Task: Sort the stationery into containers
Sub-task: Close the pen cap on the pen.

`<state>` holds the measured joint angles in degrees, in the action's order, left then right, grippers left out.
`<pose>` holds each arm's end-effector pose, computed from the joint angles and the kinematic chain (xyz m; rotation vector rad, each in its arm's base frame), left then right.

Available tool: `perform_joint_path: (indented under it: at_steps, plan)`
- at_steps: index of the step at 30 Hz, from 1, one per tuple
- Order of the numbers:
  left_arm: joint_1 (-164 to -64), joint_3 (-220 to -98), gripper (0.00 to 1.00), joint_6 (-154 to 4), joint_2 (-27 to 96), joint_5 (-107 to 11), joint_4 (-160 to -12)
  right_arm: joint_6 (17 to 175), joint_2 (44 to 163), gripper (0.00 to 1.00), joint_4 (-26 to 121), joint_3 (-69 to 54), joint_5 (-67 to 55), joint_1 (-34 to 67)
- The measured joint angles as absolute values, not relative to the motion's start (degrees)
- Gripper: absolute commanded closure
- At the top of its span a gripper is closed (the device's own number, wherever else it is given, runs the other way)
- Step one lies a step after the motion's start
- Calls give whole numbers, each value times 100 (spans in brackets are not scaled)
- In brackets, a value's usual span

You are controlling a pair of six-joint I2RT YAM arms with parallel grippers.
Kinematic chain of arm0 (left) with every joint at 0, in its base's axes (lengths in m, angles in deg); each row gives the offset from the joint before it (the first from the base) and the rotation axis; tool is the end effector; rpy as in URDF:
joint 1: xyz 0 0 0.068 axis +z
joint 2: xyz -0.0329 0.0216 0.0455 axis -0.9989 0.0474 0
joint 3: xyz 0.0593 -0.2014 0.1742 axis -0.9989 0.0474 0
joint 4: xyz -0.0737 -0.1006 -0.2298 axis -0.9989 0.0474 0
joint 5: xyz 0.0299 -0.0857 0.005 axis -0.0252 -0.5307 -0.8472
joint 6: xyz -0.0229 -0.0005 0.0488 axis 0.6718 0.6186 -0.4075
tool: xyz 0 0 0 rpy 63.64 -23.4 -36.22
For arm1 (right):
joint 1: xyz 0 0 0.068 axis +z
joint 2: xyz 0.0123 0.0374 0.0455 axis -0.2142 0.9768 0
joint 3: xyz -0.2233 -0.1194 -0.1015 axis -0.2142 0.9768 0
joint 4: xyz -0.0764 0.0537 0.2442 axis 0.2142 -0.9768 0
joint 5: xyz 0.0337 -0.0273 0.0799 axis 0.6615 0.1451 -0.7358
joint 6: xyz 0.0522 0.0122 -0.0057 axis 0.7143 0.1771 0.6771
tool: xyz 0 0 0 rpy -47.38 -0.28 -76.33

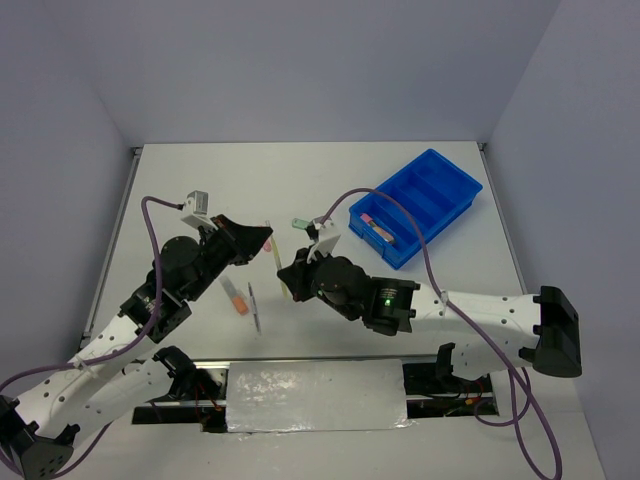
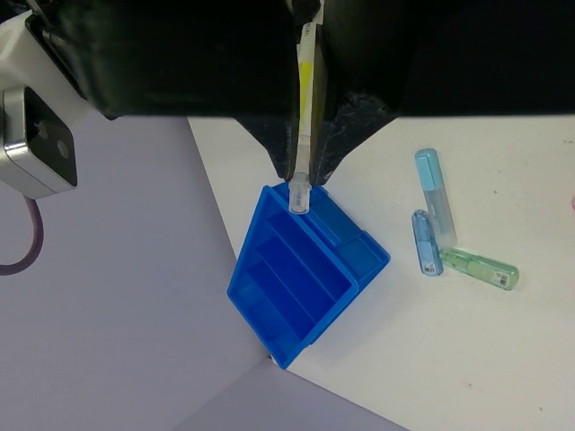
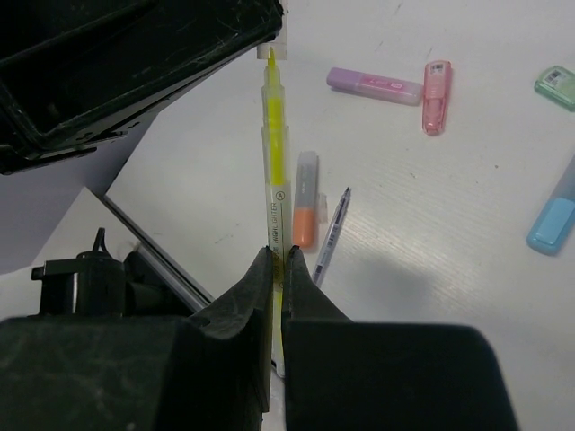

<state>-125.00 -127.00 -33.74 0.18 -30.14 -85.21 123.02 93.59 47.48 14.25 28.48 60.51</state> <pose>0.1441 -0.1038 0.3427 -0.3561 1.6436 -1.0835 0.0999 0.2689 0.3161 -0.3195 1.9048 0.8365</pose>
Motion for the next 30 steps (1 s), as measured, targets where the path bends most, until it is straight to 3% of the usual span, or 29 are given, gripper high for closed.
perform_joint_path:
  at_steps: [24,28,30]
  plan:
    - [-12491,-12602,100,-3590,11,-3230,-9007,12223,9457,100,4337,809,2699,5741]
    - [-12482,-12602,70,-3730,16,-3339,-9164,11965,9459,100,4400,765,2620,5714]
    - [-12460,-12619,66,-3844,35,-3459,-9171,11782,9459,100,4514,778,2579,5697]
